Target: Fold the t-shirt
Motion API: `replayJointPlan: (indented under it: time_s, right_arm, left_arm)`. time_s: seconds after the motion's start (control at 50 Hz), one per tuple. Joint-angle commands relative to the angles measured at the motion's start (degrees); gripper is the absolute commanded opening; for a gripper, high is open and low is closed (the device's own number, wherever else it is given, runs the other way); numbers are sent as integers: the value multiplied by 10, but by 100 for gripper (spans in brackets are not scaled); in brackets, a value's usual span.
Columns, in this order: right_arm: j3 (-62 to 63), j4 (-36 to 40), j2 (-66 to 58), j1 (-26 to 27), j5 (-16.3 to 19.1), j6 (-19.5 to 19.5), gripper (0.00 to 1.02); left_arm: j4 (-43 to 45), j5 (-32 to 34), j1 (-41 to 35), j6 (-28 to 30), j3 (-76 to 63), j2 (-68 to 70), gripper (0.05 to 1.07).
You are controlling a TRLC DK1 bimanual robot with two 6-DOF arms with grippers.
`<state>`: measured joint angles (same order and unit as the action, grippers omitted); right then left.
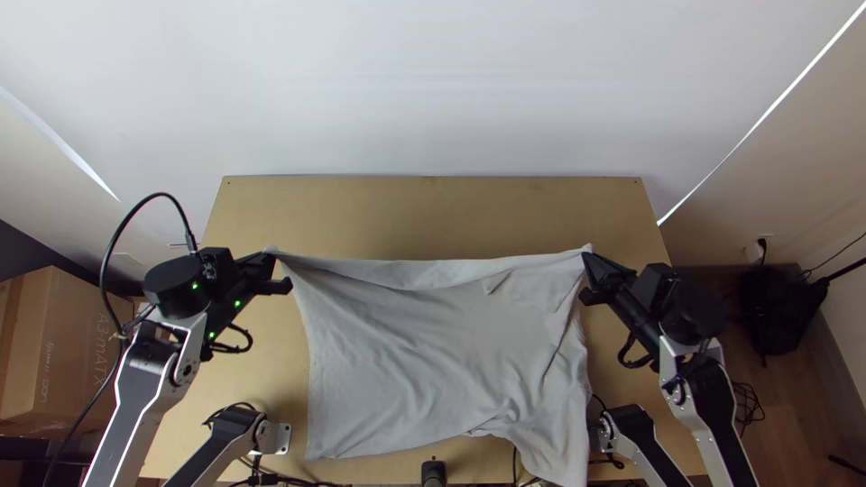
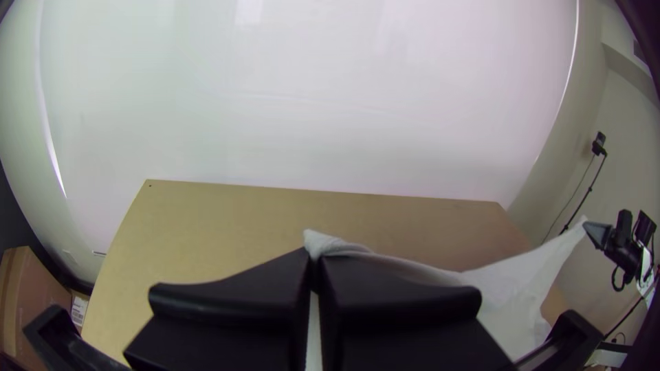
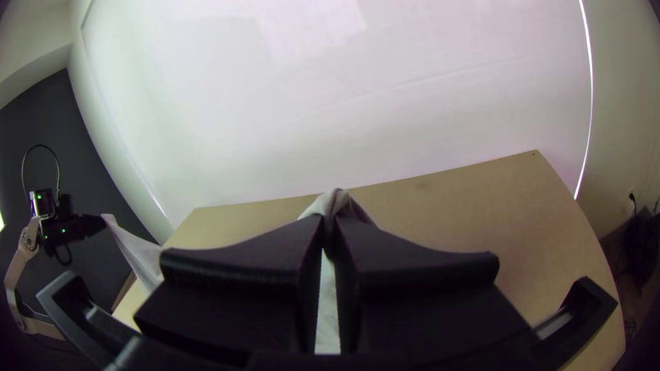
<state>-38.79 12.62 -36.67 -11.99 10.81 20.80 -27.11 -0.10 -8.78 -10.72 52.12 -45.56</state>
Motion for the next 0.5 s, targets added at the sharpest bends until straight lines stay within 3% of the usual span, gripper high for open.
replayJointPlan:
  time_s: [0.0, 0.48]
  right_arm:
    - [27, -52, -32, -1, -11, 9, 2]
    - [10, -256, -326, 64, -15, -30, 2]
  left_arm:
    - [47, 5, 23, -6, -15, -40, 8]
    - [199, 19, 98, 15, 40, -293, 8]
